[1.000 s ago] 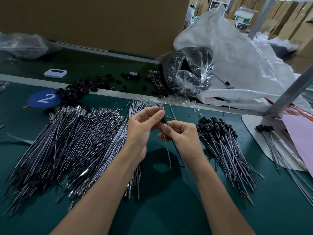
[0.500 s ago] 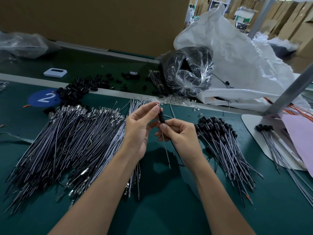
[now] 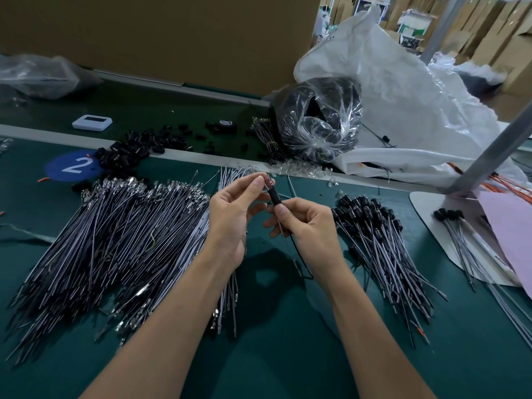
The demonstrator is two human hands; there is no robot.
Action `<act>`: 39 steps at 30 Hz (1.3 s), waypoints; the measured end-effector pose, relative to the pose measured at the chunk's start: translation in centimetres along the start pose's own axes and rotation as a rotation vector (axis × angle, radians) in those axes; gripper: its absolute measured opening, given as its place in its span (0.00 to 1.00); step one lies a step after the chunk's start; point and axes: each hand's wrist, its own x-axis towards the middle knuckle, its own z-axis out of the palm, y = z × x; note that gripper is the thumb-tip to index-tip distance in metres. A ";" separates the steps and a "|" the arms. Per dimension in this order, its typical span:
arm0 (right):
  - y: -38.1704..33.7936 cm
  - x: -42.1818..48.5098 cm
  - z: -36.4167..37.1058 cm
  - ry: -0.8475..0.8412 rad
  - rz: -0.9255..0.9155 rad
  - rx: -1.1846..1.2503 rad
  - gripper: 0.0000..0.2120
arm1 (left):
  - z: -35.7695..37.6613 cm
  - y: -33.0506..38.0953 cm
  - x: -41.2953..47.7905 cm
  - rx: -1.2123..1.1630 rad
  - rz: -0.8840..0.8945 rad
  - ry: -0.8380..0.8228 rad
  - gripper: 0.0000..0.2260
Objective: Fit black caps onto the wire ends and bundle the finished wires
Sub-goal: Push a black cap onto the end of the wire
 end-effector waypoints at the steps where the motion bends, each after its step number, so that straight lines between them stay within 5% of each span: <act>1: 0.0 0.0 0.0 0.003 -0.001 -0.001 0.07 | 0.0 0.0 0.0 -0.004 0.002 -0.004 0.07; 39: 0.0 0.1 -0.1 0.130 -0.039 -0.097 0.04 | -0.3 -0.5 0.1 -0.082 -0.004 -0.050 0.08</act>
